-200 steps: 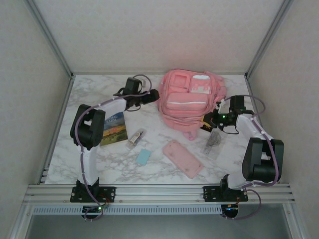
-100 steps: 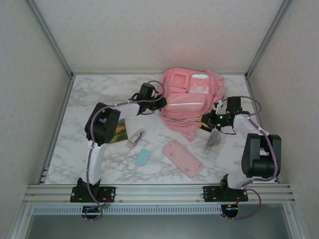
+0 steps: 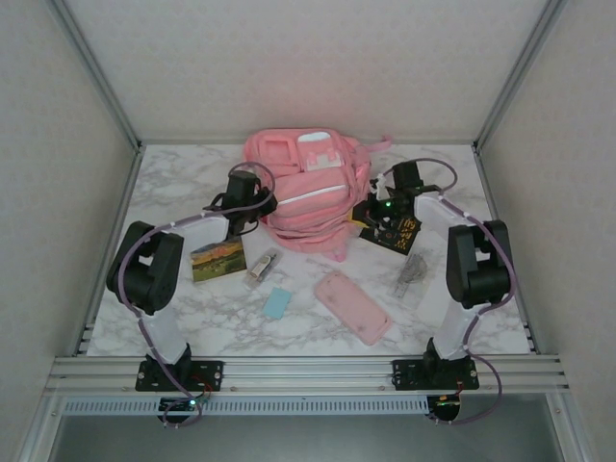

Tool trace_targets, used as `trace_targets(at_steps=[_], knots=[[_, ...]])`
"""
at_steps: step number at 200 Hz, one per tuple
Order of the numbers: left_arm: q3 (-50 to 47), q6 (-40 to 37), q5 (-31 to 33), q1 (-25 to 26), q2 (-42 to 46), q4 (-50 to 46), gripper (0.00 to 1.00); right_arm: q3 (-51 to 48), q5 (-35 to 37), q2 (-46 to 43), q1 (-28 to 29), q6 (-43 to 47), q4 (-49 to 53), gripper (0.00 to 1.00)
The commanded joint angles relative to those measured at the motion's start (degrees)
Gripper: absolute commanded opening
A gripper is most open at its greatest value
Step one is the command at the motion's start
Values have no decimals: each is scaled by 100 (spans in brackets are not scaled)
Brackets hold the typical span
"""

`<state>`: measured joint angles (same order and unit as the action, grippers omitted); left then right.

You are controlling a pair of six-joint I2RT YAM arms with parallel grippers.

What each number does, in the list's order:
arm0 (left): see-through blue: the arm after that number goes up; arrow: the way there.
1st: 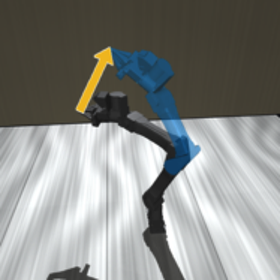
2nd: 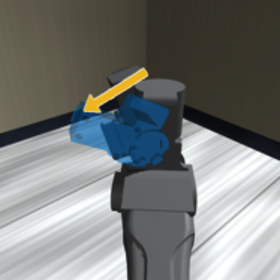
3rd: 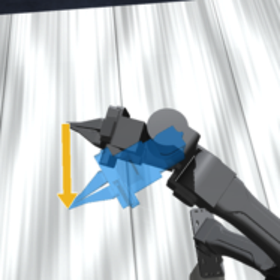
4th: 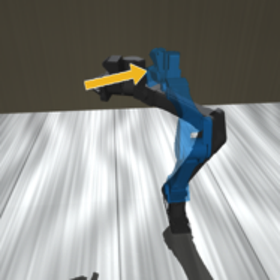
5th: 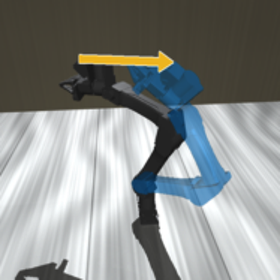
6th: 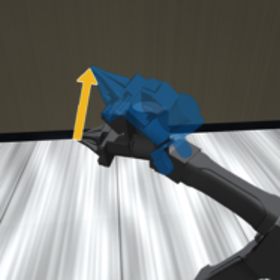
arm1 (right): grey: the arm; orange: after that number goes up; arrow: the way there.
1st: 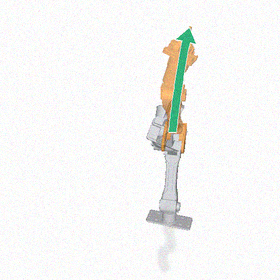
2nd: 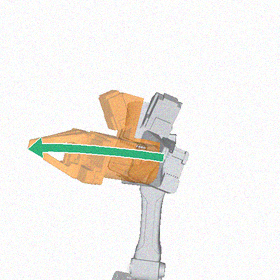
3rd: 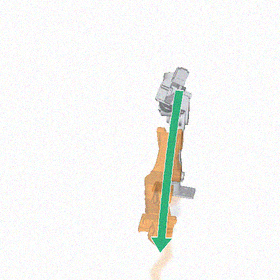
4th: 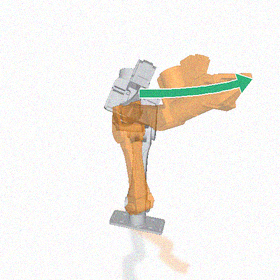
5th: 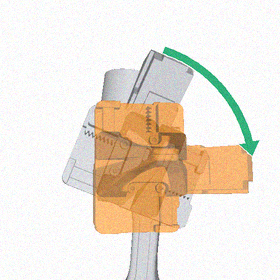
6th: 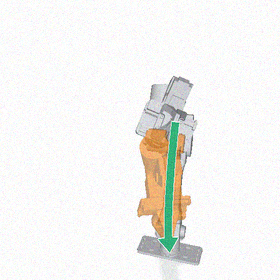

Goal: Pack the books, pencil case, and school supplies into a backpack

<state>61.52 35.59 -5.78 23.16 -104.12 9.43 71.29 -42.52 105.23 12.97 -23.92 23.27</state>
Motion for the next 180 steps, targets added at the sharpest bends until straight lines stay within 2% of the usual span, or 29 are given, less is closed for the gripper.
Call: trace_targets(at_steps=[1, 12, 23, 30, 37, 42, 46, 51, 62, 64, 86, 114, 142, 164, 180], knots=[[216, -438, 83, -119, -162, 67, 0, 273, 264, 144, 184, -310, -654, 0], [456, -517, 24, -206, -409, -94, 0, 209, 368, 156, 201, -428, -736, 0], [779, -559, -107, -295, -602, -362, 0, 232, 611, 141, 200, -439, -595, 21], [925, -558, -168, -335, -660, -515, 16, 274, 805, 94, 198, -371, -395, 35], [996, -571, -153, -349, -643, -628, 45, 286, 1020, 4, 197, -300, -230, 47], [996, -579, -68, -355, -587, -687, 65, 282, 1162, -92, 190, -245, -106, 52], [990, -595, -12, -349, -523, -731, 77, 253, 1311, -181, 182, -213, -31, 57], [970, -620, 102, -352, -426, -798, 87, 229, 1519, -275, 175, -190, 99, 61], [929, -717, 321, -343, -157, -977, 99, 179, 2254, -557, 135, -181, 439, 68], [927, -733, 362, -342, -112, -1020, 100, 168, 2479, -633, 121, -178, 543, 72], [825, -861, 588, -186, 358, -1175, 100, 23, 4161, -1138, -13, -162, 1205, 79], [1012, -1052, 752, 318, 610, -1499, 100, -360, 5094, -1451, -454, -169, 1330, 80], [1115, -915, 746, 899, 605, -1517, 100, -748, 5053, -1408, -978, -211, 933, 81], [1073, -588, 556, 1199, 504, -1353, 100, -979, 4367, -1195, -1284, -193, 389, 80], [1053, -438, 517, 1364, 423, -1270, 100, -985, 3888, -933, -1307, -102, 80, 80]])
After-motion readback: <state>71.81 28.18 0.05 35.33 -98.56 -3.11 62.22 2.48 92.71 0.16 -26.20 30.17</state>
